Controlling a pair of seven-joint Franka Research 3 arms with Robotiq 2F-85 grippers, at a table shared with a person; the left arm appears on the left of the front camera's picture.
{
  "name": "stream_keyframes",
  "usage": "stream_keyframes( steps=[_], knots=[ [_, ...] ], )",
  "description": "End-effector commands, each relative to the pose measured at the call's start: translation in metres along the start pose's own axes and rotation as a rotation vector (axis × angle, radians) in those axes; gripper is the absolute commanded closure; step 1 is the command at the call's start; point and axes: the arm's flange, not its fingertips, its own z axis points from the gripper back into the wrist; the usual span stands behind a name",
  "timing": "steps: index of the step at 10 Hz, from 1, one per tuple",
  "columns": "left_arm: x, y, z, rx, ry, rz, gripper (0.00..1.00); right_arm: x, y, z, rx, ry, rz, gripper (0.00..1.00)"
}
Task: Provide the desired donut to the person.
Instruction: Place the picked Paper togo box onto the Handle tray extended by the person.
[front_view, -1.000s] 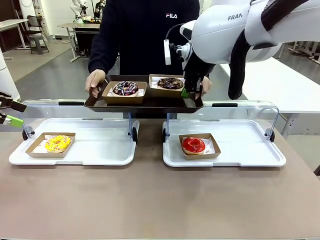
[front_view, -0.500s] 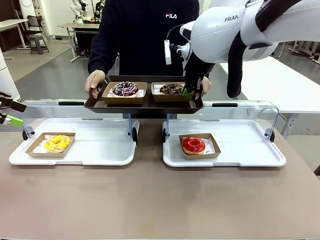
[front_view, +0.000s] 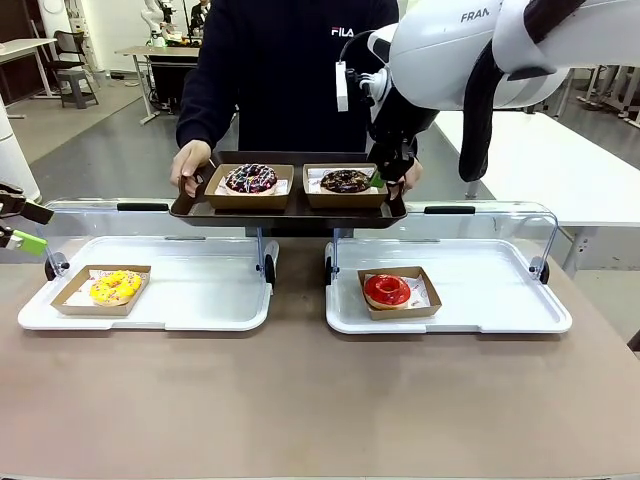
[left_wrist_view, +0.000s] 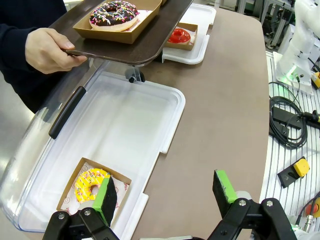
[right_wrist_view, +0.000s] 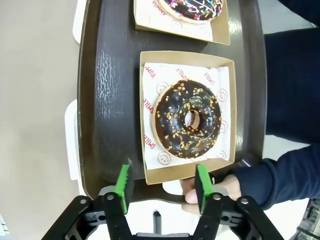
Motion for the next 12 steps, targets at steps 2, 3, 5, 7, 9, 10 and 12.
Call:
stream_keyframes(
  steps=[2,3,5,7,9,10,12],
  knots=[
    [-0.0011,0.0001,-0.0003,0.003,0.001,0.005,0.0,-0.0043,0.0029,0.0106,0.042,-0.048,0.025,0.0],
    [-0.0011,0.0001,-0.0003,0.003,0.001,0.005,0.0,-0.0038,0.0038,0.0128,0.048,-0.054,0.031,0.0],
    [-0.0011,0.0001,-0.0003,0.003,0.001,0.005,0.0,-0.0035,0.0016,0.0131,0.066,-0.049,0.033,0.0],
    [-0.0011,0.0001,-0.0003,0.003,0.001,0.005,0.0,-0.0044,-0.0028,0.013,0.073,-0.051,0.017,0.0],
    [-0.0011,0.0001,-0.0003,0.003,0.001,0.005,0.0,-0.0009,0.0032,0.0118,0.048,-0.025,0.014,0.0],
    [-0.0011,0.0001,-0.0003,0.003,0.001,0.005,0.0,-0.0009,0.0032,0.0118,0.048,-0.025,0.014,0.0],
    [-0.0011,0.0001,-0.0003,0.003,0.001,0.005,0.0,-0.0009,0.0032,0.0118,0.048,-0.025,0.014,0.0]
  ],
)
